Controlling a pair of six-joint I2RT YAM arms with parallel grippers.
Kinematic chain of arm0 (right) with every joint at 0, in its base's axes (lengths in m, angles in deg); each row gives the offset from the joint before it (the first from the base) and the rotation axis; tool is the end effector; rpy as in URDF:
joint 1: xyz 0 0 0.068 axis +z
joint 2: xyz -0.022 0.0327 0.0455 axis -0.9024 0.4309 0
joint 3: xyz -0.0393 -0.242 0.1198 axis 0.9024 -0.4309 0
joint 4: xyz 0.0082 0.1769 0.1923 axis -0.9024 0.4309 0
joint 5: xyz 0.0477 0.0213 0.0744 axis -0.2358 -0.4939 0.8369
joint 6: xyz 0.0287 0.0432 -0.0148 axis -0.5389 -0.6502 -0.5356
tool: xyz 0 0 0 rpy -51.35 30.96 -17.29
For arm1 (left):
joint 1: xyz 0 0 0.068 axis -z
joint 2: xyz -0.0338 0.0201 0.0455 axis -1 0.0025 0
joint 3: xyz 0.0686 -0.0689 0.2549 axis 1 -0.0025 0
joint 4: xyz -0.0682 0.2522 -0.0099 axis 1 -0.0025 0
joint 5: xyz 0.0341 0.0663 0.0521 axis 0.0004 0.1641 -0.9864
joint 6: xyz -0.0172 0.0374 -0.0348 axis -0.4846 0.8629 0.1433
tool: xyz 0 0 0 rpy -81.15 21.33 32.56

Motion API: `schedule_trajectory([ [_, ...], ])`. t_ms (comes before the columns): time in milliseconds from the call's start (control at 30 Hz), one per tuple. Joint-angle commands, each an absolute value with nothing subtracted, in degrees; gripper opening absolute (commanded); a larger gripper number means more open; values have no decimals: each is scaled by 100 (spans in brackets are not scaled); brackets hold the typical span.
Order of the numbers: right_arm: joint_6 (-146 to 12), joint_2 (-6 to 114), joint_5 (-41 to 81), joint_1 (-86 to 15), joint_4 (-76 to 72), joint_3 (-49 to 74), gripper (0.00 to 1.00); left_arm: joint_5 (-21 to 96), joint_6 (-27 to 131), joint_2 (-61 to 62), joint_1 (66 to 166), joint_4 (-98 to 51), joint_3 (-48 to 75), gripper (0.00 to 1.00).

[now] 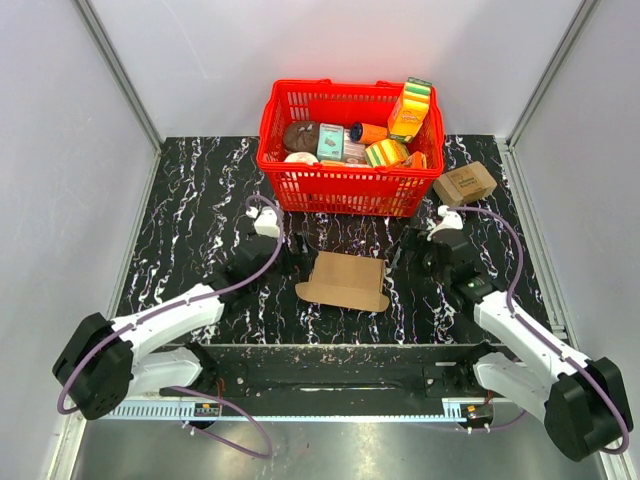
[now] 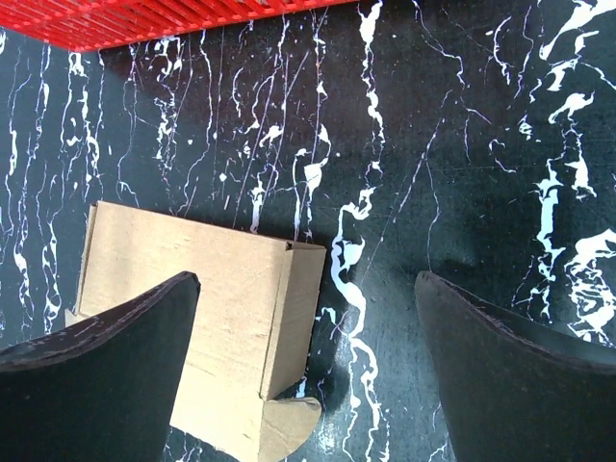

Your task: Fold the paper box

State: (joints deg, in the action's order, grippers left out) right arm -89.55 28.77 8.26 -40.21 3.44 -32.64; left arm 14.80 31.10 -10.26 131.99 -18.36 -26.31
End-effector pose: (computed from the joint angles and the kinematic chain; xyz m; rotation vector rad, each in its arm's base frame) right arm 0.1938 0.0850 0.2230 0.1351 2.1568 0.4832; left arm 0.1875 -0.1578 0.2271 0.0047 2.0410 -0.5850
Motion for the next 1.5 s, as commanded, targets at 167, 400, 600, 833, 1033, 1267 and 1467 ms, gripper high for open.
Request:
schedule_trajectory([
  [167, -8853, 2795, 753, -4013, -37, -3320, 99, 2105, 3472, -1269, 13161, -1051, -3157, 99],
  [400, -9345, 3049, 388, -4013, 947, -2723, 99, 1648, 3727, -1551, 13134, -1824, -3044, 99],
  [600, -9442, 3086, 891, -4013, 1211, -2713, 99, 1804, 3709, -1550, 13125, -2300, -2955, 99],
  [833, -9741, 2637, 988, -3943, 1483, -3047, 92, 2272, 3692, -1735, 13370, -1702, -3544, 99],
  [1033, -9951, 2970, 822, -3294, 1835, -2898, 84, 1754, 3507, -1393, 14197, -1754, -3395, 99],
  [1267, -10224, 3137, 820, -2888, 1809, -3003, 79, 1498, 3331, -1015, 14566, -2009, -3158, 99],
  [1467, -10330, 3313, 1372, -2879, 1432, -3161, 70, 1515, 3331, -926, 14602, -2097, -3070, 98],
])
